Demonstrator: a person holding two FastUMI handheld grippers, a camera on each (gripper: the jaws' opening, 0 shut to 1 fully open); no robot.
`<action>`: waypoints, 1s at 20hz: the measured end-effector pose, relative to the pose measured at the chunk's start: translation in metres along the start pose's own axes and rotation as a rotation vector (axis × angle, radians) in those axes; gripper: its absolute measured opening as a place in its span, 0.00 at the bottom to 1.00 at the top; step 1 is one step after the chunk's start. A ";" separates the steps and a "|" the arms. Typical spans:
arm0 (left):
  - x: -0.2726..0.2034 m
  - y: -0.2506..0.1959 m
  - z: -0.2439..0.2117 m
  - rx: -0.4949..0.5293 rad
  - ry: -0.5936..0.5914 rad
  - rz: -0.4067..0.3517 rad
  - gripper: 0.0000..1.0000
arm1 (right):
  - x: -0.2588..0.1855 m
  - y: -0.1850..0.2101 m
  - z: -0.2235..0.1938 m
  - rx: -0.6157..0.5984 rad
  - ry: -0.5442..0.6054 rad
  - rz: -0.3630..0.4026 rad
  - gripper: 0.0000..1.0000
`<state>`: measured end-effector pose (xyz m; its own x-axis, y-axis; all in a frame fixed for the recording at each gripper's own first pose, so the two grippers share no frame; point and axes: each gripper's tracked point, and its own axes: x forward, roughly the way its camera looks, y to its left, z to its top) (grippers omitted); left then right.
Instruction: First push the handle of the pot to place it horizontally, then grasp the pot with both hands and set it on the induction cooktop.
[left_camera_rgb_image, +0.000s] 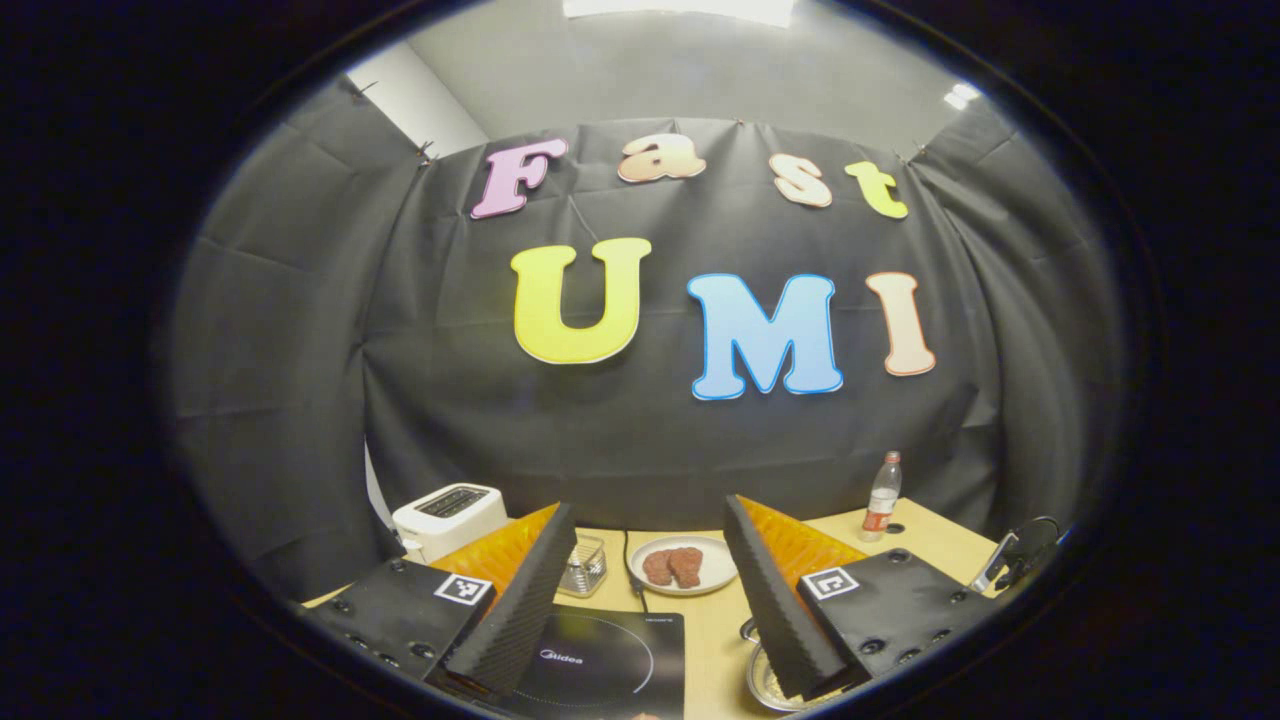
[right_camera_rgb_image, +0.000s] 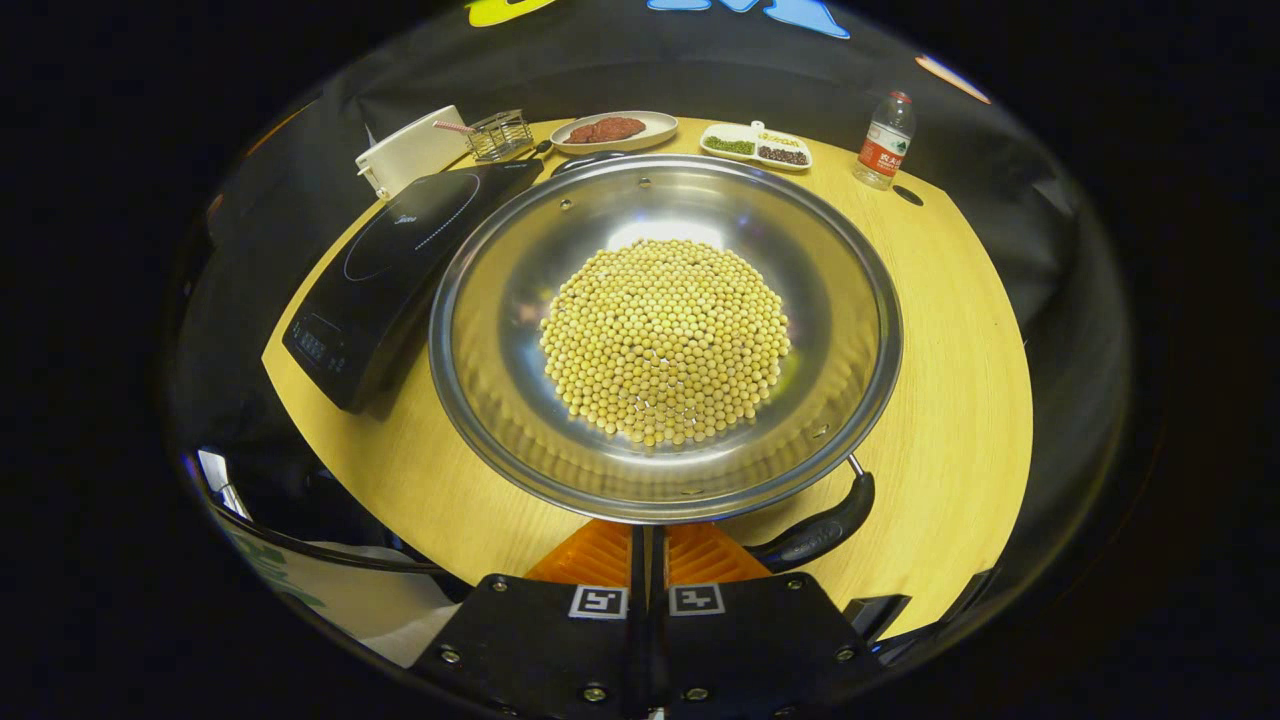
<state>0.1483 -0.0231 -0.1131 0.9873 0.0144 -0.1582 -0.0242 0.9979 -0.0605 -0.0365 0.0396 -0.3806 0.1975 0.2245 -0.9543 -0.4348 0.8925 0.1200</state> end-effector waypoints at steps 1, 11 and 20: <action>0.001 -0.002 0.000 0.001 0.001 0.003 0.96 | 0.000 -0.004 0.000 -0.004 0.002 -0.005 0.01; 0.001 -0.016 -0.006 0.012 0.022 0.035 1.00 | 0.005 -0.048 0.006 0.003 -0.006 -0.066 0.01; -0.004 -0.023 -0.015 0.046 0.051 0.065 0.96 | 0.016 -0.086 0.024 0.010 -0.046 -0.123 0.01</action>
<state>0.1430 -0.0473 -0.1257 0.9746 0.0774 -0.2100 -0.0799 0.9968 -0.0036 0.0245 -0.0240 -0.3992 0.2891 0.1302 -0.9484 -0.3963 0.9181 0.0053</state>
